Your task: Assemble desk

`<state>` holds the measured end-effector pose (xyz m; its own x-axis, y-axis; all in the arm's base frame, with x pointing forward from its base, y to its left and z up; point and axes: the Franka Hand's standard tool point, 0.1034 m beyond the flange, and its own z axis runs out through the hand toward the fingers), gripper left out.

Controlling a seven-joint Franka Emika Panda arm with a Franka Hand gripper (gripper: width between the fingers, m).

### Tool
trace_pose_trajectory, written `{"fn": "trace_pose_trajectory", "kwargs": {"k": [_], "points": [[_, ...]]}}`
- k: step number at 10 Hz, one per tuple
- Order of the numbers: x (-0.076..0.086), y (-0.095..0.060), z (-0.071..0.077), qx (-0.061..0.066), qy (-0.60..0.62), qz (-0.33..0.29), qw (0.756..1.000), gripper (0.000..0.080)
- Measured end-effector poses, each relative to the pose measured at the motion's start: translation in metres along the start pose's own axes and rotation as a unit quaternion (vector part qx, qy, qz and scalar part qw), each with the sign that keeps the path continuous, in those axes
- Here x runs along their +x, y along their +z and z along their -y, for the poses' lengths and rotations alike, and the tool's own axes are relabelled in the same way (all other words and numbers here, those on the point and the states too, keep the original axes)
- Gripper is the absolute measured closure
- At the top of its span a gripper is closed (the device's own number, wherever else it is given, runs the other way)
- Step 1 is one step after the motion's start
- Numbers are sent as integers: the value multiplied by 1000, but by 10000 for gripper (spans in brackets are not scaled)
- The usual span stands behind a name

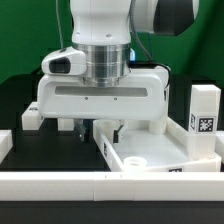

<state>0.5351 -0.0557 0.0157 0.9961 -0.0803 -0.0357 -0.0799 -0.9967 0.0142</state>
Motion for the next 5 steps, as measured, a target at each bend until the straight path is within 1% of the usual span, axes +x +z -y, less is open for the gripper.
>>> {"fn": "trace_pose_trajectory", "kwargs": {"k": [1,2,3,4,5], "points": [[0,0,0,0,0,0,1000,573],[-2,1,0,1,-2,3,1000,720],[-4,0,1,2,-4,6,1000,720],[-2,0,-1,2,-29,4,1000,742],[1,1,-7,3,-90,1,996,742]]}}
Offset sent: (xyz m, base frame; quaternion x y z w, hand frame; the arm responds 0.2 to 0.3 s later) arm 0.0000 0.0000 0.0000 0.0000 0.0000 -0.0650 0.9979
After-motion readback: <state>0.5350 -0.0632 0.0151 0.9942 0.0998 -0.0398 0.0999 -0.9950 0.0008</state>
